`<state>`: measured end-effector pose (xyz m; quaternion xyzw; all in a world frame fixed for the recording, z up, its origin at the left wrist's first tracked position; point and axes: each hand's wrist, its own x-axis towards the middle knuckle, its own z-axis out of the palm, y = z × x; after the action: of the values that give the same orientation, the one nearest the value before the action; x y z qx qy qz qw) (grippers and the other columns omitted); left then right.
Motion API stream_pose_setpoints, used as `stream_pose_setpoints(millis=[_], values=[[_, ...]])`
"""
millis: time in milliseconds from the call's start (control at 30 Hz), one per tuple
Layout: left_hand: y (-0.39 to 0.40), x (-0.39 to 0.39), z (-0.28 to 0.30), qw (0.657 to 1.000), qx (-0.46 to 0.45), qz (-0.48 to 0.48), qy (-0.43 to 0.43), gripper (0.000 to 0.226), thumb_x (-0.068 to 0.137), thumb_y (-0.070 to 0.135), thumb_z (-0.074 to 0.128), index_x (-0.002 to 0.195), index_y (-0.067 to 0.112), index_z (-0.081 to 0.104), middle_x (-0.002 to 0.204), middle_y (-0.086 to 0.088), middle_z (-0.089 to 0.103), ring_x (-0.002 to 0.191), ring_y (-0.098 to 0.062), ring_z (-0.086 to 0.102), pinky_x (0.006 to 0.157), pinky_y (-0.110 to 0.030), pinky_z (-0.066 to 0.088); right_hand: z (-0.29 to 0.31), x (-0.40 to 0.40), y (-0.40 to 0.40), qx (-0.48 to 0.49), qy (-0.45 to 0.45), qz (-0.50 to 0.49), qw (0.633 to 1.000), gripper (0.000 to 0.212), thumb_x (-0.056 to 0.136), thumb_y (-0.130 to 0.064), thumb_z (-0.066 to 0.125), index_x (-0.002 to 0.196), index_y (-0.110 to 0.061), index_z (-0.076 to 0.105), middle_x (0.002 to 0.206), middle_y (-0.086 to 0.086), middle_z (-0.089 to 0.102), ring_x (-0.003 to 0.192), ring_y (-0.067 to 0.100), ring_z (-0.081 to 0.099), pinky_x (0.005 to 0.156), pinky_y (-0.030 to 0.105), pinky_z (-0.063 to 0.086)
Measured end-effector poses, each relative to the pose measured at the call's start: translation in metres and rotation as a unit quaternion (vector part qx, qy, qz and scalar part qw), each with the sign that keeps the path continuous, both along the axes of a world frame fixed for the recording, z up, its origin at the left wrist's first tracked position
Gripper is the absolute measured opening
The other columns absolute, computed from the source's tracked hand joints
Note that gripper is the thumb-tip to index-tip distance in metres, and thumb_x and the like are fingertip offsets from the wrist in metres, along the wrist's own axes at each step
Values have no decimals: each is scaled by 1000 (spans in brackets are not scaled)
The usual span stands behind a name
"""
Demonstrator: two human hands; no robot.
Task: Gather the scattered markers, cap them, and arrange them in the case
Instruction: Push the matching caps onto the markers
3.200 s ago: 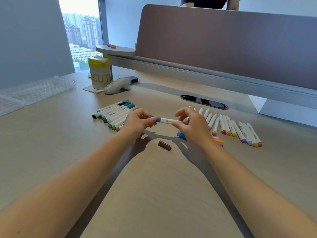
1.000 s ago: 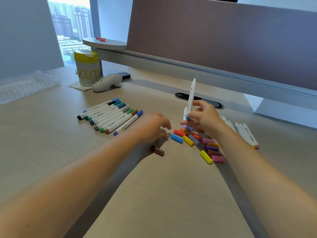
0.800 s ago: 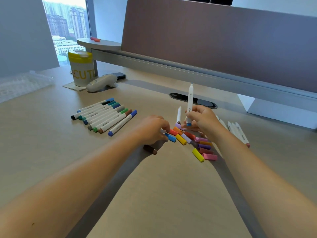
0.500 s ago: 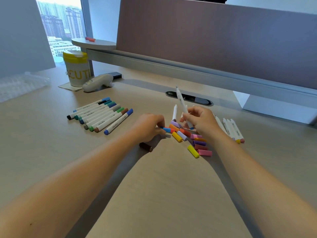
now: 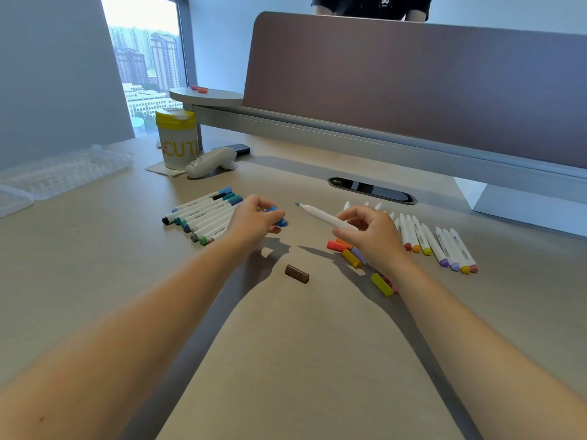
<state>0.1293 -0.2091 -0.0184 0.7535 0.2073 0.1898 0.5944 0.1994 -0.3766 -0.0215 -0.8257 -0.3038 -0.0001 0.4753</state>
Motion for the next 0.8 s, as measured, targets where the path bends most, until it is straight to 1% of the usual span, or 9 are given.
stream_pose_setpoints(millis=[67,100,200,267,400,467,567,733,800], values=[[3,0,0,998,-61,22,-5,12,90,18,56,92,8,51,92,-8,58,65,-8,55,58,-16,46,1,-4,2,-4,-3,10,1000,9,84,-10,62,93,-13,60,68,-10,53,58,-2,57,51,5,42],[4,1,0,996,-78,29,-9,12,89,20,57,85,11,50,87,-7,60,65,-8,56,63,-18,45,1,-5,2,-11,-7,12,1000,10,83,-10,63,91,-14,60,68,-10,54,60,1,57,56,7,45],[5,2,-2,994,-107,38,-10,14,88,22,58,81,11,53,74,-3,60,64,-9,56,66,-19,46,1,-8,5,-30,-13,22,999,13,82,-11,65,90,-18,58,72,-8,55,72,11,57,73,30,52],[3,2,-2,992,-121,38,-9,15,88,22,58,82,9,56,72,-3,60,63,-9,56,63,-18,46,1,-9,7,-36,-15,29,999,13,82,-11,65,90,-18,57,73,-8,54,78,17,58,77,35,53],[0,4,-4,992,-122,41,-2,16,87,22,59,76,9,59,72,-3,61,64,-10,56,65,-19,46,-1,-12,14,-29,-19,35,999,12,83,-12,64,90,-19,57,72,-9,54,75,14,56,73,31,51],[-2,5,-6,991,-120,52,-13,17,87,21,59,74,10,57,70,-3,60,63,-10,56,63,-19,46,-3,-13,18,-28,-31,34,999,13,84,-14,64,90,-19,54,71,-10,52,70,9,54,66,23,48],[-2,6,-9,992,-102,69,-30,16,88,23,59,82,9,53,70,-1,60,63,-8,57,60,-17,46,-6,-15,22,-29,-50,33,998,13,85,-14,62,92,-18,52,71,-12,49,65,5,50,58,11,39],[-3,7,-12,993,-86,72,-32,19,87,23,59,77,13,46,71,-2,59,65,-10,59,69,-23,50,-8,-17,27,-38,-83,29,995,15,84,-10,62,98,-6,59,78,0,54,71,13,51,60,17,40],[-3,7,-11,994,-80,71,-35,20,87,22,58,76,14,44,71,-2,59,66,-10,59,69,-23,49,-8,-17,28,-35,-82,25,996,13,84,-10,63,96,-6,59,75,-2,53,67,11,49,57,14,38]])
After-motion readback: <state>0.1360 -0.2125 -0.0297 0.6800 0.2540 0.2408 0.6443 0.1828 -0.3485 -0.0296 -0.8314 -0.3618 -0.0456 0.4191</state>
